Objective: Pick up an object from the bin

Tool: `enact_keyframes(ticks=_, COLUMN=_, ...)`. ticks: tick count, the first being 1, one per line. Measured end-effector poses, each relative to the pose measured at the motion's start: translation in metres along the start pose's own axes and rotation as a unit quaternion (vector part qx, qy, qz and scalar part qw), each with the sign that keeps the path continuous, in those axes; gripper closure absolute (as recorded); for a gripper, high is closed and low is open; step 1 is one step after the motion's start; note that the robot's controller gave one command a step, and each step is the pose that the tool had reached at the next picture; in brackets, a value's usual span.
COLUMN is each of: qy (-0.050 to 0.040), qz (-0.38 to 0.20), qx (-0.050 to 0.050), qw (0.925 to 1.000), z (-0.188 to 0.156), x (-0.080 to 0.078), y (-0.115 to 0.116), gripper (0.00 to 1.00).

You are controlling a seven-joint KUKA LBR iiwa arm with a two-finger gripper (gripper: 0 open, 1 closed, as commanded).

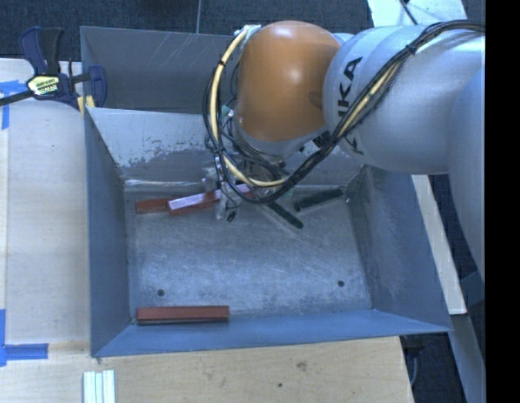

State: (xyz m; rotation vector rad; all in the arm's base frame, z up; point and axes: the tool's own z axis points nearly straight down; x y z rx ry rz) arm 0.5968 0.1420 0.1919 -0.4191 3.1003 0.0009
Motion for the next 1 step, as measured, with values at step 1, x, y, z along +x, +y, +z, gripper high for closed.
enact_keyframes(ticks=1, qy=-0.0004, qz=0.005, qx=0.0, qw=1.0, z=-0.1523, x=-0.0043, y=-0.0134, gripper=1.0)
